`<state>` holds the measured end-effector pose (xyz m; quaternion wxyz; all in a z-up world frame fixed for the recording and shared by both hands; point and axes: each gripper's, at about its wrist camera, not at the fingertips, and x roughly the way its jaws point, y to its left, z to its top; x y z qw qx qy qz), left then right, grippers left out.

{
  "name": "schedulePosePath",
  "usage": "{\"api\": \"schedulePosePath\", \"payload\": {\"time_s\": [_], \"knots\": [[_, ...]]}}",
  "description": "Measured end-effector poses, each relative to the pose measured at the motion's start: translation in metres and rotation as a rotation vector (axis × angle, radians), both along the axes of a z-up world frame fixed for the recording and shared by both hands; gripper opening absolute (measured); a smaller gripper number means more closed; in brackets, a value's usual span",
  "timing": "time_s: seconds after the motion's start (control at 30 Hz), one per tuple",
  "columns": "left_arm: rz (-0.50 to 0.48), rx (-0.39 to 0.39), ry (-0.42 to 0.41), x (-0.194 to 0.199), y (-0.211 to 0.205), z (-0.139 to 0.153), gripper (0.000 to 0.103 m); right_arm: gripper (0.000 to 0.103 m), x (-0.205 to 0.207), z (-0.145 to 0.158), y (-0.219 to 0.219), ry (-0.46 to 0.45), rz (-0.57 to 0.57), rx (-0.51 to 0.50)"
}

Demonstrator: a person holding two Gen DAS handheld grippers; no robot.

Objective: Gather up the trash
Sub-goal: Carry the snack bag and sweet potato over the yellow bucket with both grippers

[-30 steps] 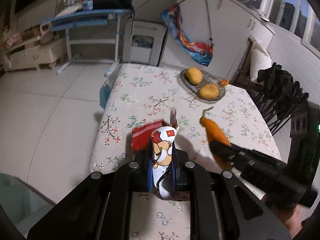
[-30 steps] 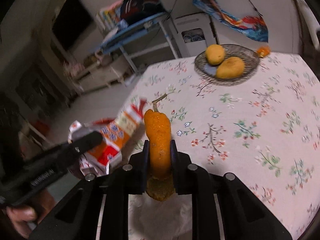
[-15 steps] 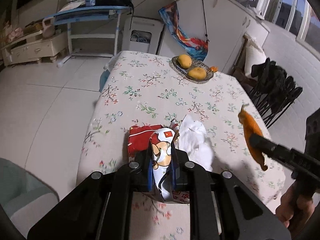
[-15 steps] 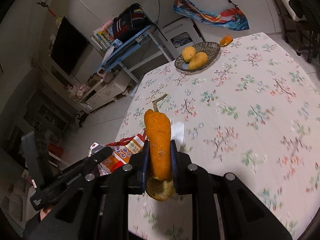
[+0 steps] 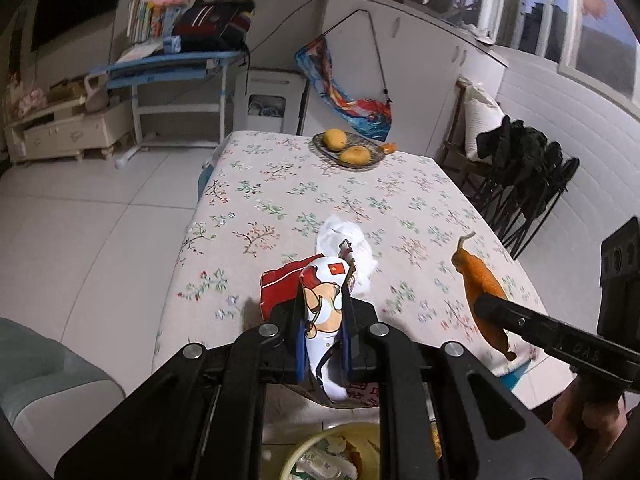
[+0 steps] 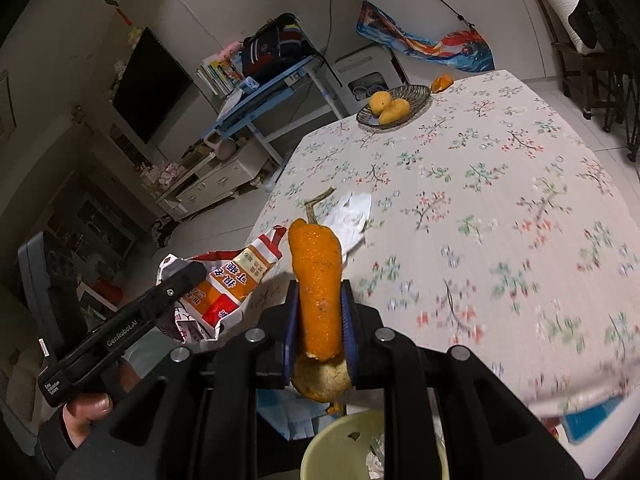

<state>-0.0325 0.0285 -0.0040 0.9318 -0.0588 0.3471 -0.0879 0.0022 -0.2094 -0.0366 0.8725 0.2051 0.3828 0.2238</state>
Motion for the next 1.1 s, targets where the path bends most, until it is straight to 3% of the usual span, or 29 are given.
{"api": "schedulePosePath", "payload": {"time_s": [0.43, 1.1], "knots": [[-0.034, 0.041, -0.034, -0.058, -0.014, 0.003, 0.013, 0.020, -0.046, -0.004, -0.018, -0.020, -0.052, 0.006], [-0.084, -0.001, -0.018, -0.104, -0.014, -0.002, 0.013, 0.021, -0.086, -0.031, -0.002, 0.057, 0.001, -0.023]]}}
